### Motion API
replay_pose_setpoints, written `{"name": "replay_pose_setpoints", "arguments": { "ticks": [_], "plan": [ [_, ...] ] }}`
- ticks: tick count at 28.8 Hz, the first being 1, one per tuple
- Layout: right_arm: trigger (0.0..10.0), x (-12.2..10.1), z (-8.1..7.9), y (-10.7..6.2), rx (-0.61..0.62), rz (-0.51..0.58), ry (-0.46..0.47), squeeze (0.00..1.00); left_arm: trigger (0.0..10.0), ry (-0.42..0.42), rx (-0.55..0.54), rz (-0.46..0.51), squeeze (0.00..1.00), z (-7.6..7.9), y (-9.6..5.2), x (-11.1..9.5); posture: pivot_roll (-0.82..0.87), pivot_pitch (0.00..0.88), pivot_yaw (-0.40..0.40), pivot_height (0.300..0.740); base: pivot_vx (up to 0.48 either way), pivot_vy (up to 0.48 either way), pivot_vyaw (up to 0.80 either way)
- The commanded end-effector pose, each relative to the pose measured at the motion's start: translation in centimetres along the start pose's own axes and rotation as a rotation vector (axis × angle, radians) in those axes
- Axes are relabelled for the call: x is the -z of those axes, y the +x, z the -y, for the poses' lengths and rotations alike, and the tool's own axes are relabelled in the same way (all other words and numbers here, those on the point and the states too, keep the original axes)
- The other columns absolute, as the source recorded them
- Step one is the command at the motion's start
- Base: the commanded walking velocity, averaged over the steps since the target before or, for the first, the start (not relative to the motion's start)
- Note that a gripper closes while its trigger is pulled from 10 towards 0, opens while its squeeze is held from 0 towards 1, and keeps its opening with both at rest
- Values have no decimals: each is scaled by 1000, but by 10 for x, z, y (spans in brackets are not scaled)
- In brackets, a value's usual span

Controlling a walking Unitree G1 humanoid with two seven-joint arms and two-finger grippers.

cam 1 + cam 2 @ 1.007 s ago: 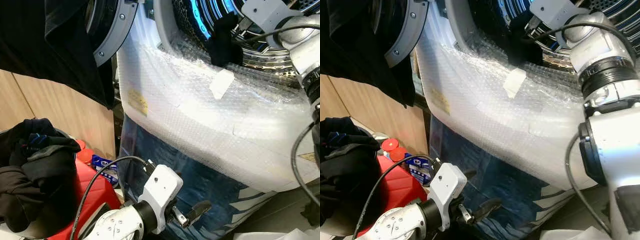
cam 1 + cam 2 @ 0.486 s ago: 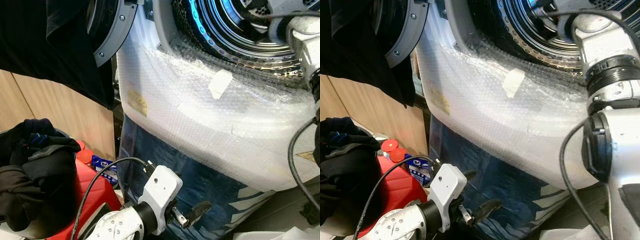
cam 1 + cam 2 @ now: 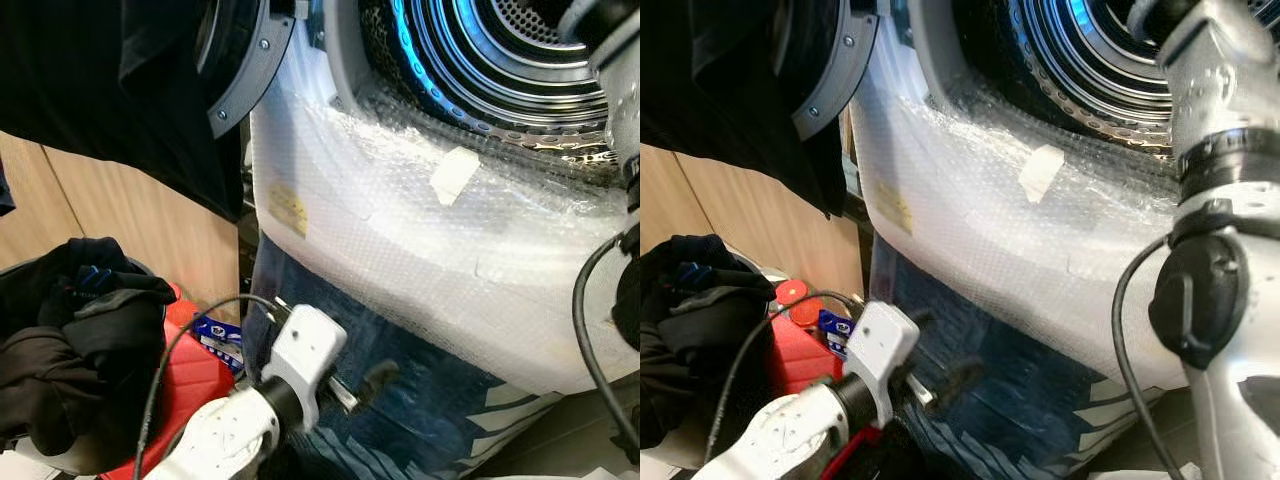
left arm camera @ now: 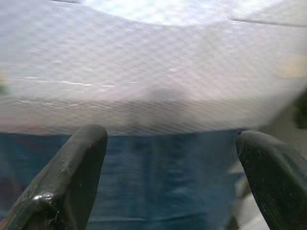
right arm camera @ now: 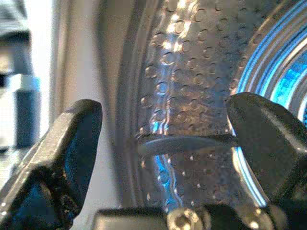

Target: Clothes washing

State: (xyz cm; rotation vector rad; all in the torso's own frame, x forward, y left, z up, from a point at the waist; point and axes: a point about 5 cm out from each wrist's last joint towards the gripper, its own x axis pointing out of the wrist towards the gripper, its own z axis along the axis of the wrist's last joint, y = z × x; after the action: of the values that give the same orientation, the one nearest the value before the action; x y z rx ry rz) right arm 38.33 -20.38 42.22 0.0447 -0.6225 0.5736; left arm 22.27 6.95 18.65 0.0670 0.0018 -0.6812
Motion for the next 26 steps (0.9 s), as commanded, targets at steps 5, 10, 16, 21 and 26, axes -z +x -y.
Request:
{"name": "replay_pose_setpoints", "arguments": {
  "ticks": [5,10,16,21,26],
  "plan": [
    [10000,-2,4,-34,-11,138,23,0,10000,33,-123,20,0,-21,6,3,32,0,-106,740,0,0,0],
    [10000,7,-4,-56,-38,166,64,0,10000,56,-182,39,0,-33,9,4,24,0,-90,740,0,0,0],
    [10000,23,-13,-89,-35,169,142,0,10000,73,-247,58,0,-48,13,5,12,0,-62,740,0,0,0],
    [10000,39,-39,-115,-115,146,210,0,10000,80,-272,76,0,-56,15,5,6,0,-42,740,0,0,0],
    [10000,61,-72,-139,-227,52,278,0,10000,83,-276,88,0,-58,18,8,2,0,-32,740,0,0,0]
  ]
}}
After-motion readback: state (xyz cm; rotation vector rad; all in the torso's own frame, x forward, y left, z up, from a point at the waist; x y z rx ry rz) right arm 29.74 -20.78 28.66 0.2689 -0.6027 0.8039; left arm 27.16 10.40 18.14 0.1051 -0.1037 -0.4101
